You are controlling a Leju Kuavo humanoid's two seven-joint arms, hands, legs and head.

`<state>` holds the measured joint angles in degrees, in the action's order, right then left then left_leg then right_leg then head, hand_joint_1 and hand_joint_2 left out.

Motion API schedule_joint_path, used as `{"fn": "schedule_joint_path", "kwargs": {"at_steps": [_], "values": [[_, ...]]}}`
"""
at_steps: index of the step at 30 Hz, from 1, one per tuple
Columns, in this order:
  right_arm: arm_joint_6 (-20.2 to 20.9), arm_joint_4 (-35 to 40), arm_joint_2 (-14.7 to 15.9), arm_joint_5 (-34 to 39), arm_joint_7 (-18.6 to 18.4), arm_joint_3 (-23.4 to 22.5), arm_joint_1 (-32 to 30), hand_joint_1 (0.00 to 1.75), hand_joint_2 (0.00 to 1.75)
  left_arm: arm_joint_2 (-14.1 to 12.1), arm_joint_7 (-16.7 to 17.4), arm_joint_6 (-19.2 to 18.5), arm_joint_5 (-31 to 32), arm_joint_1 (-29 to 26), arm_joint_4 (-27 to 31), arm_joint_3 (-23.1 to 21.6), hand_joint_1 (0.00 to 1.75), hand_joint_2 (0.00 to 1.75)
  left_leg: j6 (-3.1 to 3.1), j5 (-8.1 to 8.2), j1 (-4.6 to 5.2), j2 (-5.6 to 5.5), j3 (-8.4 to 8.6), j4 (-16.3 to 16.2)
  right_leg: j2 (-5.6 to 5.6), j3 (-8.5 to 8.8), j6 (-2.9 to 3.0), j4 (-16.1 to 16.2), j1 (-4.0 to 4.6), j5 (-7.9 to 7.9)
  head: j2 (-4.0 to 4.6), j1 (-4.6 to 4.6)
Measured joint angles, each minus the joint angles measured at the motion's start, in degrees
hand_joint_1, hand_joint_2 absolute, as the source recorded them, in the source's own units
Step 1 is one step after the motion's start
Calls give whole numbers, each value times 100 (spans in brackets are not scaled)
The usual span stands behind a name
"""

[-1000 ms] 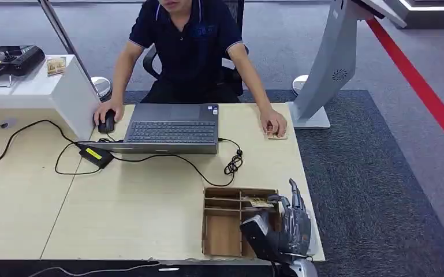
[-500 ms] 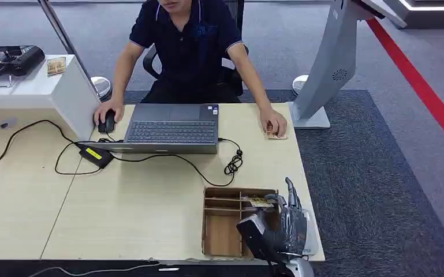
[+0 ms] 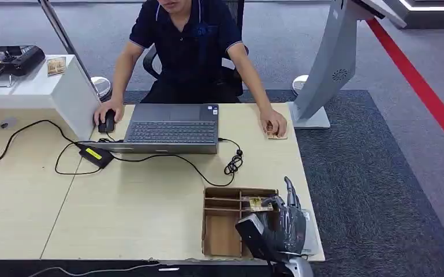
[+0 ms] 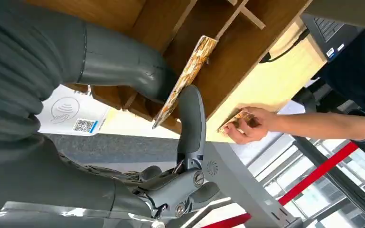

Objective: Pass the card to the sensor for recognition and then transmit it.

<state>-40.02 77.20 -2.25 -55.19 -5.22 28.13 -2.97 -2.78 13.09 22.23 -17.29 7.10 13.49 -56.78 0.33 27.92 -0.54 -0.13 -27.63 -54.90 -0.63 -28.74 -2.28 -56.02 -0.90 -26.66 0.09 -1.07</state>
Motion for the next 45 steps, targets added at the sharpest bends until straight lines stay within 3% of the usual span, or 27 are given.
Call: {"fn": "schedule_joint_path", "kwargs": {"at_steps": [19, 25, 35, 45], "values": [[0, 4, 0, -22, -9, 7, 35, 162, 175, 0, 0, 0, -11, 0, 0, 0, 0, 0, 0, 0, 0, 0, 2, 0, 0, 1, 0, 0, 0, 0, 0, 0], [-2, 165, 7, -207, -9, -17, -5, 175, 175, 0, 0, 2, -55, -2, 0, 2, 0, 0, 0, 0, 0, 0, 2, 0, 0, 0, 0, 1, 0, 0, 0, 0], [-13, 1629, 133, -743, -321, -503, -271, 175, 175, -13, 0, 52, -181, -16, 0, 22, 0, 0, 0, 0, 1, 0, 0, -1, 0, -3, 0, 1, -1, 0, 0, 0], [-15, 2924, 144, -697, -173, -1071, -498, 175, 175, -17, 0, 61, -223, -18, -2, 33, 0, 0, 0, 0, 0, 0, 1, 0, 0, -2, 0, 1, -1, 0, 0, 0]]}}
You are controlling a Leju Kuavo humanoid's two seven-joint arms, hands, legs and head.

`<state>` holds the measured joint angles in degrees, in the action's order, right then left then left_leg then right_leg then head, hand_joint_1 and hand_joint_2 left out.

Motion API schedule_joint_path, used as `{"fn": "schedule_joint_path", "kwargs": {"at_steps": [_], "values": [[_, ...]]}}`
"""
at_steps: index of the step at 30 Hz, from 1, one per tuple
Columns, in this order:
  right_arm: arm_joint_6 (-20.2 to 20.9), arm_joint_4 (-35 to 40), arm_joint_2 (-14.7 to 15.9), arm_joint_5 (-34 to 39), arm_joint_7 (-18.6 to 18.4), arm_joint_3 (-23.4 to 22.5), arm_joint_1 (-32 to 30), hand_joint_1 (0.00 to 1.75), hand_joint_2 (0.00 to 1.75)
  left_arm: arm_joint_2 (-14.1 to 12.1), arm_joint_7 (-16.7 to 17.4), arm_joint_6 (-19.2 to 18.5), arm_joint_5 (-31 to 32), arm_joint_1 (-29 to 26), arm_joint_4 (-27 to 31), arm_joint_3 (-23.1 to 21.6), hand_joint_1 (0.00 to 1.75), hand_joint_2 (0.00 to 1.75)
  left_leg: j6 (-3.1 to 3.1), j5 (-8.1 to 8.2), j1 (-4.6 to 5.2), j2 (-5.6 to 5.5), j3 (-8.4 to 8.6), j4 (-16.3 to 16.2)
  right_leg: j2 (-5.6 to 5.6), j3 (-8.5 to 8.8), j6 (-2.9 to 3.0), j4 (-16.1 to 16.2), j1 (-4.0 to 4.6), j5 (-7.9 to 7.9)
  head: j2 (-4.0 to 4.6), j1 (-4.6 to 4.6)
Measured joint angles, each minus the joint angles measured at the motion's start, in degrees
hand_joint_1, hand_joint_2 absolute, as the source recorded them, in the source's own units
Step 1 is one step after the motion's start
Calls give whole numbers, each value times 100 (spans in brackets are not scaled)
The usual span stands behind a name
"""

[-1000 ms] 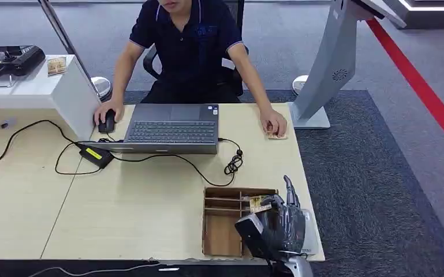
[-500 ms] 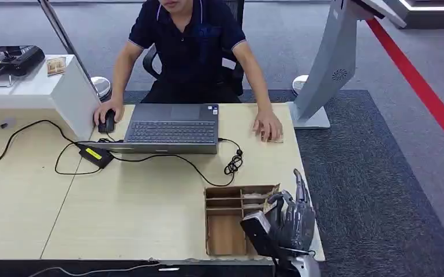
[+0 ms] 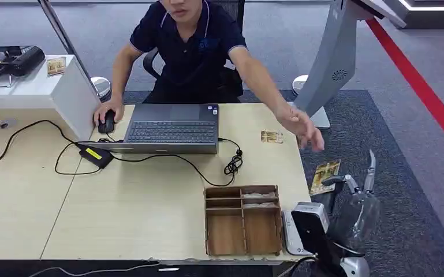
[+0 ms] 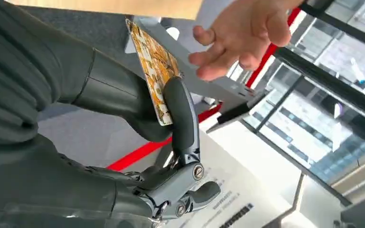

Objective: Pass the card to the sensor for recognition and then transmit it.

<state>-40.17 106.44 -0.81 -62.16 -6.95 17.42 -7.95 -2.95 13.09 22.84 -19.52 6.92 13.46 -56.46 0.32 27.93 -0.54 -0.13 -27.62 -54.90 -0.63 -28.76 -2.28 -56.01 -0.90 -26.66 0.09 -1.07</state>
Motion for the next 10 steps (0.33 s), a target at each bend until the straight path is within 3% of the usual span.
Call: {"fn": "schedule_joint_path", "kwargs": {"at_steps": [10], "values": [[24, -41, -142, 291, 562, 124, 222, 175, 175, 2, 0, -94, 96, 13, 2, 0, 0, 0, 0, 0, -1, 0, -1, 0, 0, 3, 0, -2, 1, 0, 0, -2]]}}
